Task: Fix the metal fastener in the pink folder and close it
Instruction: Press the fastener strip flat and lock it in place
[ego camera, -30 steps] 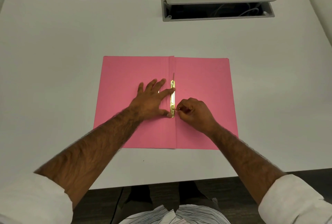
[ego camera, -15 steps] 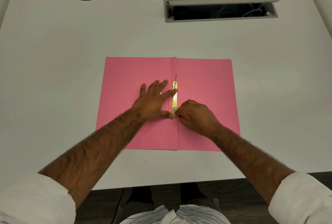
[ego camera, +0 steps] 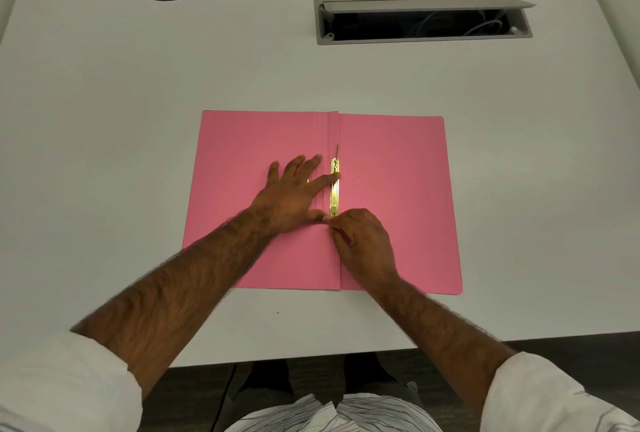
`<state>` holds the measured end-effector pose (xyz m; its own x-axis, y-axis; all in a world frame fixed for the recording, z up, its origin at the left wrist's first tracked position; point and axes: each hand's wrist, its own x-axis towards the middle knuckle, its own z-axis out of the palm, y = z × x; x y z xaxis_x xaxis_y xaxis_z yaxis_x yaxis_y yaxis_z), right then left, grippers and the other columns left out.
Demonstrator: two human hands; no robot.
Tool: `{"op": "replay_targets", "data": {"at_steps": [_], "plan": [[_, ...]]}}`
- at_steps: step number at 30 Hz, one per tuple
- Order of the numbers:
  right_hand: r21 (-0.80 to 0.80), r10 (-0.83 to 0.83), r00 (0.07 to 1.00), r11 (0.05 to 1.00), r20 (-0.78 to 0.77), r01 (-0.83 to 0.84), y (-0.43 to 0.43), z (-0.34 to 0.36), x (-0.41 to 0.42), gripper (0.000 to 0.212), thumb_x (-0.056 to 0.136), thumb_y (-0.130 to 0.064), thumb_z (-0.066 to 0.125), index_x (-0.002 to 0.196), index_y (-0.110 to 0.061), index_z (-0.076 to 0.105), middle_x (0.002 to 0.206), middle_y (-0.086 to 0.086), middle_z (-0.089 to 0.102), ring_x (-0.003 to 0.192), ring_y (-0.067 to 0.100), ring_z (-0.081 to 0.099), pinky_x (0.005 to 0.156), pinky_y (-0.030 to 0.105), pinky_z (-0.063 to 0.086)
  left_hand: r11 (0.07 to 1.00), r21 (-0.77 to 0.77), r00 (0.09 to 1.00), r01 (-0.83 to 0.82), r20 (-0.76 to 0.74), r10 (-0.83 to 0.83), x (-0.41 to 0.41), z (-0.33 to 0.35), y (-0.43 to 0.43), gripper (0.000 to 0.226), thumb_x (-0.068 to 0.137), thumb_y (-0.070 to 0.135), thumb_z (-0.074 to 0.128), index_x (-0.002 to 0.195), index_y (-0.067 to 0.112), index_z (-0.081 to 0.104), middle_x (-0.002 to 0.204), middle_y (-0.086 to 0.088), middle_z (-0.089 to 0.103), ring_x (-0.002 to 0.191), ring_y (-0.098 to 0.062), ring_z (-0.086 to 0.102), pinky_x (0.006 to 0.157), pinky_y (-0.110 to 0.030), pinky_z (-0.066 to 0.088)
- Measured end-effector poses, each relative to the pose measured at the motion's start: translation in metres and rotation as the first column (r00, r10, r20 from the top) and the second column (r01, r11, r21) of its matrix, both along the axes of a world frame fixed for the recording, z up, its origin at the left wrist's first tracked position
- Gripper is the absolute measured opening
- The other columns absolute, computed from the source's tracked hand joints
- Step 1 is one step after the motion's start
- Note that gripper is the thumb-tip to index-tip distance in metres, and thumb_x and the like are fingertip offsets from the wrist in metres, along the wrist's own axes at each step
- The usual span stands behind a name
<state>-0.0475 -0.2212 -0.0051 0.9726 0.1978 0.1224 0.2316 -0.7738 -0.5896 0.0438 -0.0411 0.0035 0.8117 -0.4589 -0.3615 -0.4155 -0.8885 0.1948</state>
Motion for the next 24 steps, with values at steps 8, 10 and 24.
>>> {"op": "replay_targets", "data": {"at_steps": [8,10,24], "plan": [[0.072,-0.083,0.997,0.994,-0.012,0.083,0.008,-0.013,-0.009,0.009,0.085,-0.011,0.072,0.093,-0.009,0.076,0.104,0.006,0.069,0.099,0.023,0.059,0.086,0.037,0.052,1.0,0.008,1.0,0.006,-0.01,-0.006,0.002,0.001,0.0,0.075,0.093,0.065,0.043,0.155,0.045,0.008,0.169,-0.003,-0.004,0.154,-0.03,-0.003,0.119,-0.065,0.004],[0.083,-0.103,0.995,0.991,-0.013,0.104,0.009,-0.015,-0.009,0.008,0.085,-0.014,0.073,0.091,-0.01,0.076,0.102,0.005,0.066,0.099,0.021,0.055,0.084,0.034,0.05,1.0,0.007,1.0,0.007,-0.006,-0.007,0.001,0.001,0.0,0.075,0.093,0.065,0.043,0.156,0.045,0.008,0.169,-0.003,-0.004,0.154,-0.03,-0.002,0.119,-0.065,0.005],[-0.379,0.334,0.923,0.892,0.191,-0.245,-0.021,-0.014,0.002,0.013,0.091,-0.02,0.064,0.096,-0.009,0.068,0.088,0.008,0.062,0.083,0.03,0.055,0.074,0.041,0.042,1.0,0.008,1.0,-0.003,0.011,0.003,0.001,-0.003,0.0,0.074,0.094,0.066,0.042,0.155,0.045,0.006,0.169,-0.003,-0.004,0.154,-0.03,-0.002,0.119,-0.064,0.003]]}}
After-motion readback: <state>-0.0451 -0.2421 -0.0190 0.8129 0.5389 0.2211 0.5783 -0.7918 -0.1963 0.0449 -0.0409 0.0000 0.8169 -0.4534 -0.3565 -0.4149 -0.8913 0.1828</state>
